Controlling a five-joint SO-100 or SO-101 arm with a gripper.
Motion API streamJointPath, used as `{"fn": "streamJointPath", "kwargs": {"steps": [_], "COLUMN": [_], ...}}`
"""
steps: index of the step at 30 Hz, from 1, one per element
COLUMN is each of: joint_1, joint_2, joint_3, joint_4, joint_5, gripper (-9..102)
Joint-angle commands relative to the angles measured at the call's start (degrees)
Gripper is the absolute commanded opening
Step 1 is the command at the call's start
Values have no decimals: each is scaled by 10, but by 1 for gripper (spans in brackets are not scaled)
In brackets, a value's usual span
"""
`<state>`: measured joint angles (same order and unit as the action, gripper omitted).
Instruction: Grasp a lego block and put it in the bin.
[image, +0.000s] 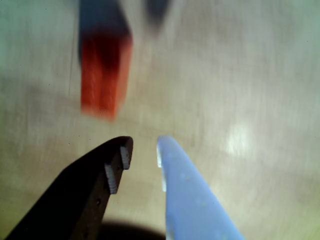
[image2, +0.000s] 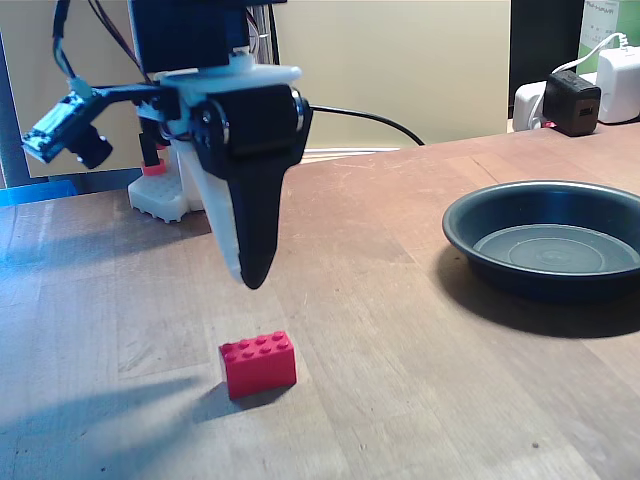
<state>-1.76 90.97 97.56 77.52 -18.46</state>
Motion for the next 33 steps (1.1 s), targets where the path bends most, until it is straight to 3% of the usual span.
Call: {"fn": "streamJointPath", "kwargs": {"steps": [1, 5, 12, 27, 33], "joint_1": [12, 13, 16, 21, 19], "joint_2": [-12, -26, -29, -31, -31], "joint_3": [-38, -41, -41, 10, 31], "joint_4": [-5, -28, -37, -47, -87], "joint_5": [-32, -46, -37, -7, -7], "gripper": [1, 2, 18, 18, 18]}}
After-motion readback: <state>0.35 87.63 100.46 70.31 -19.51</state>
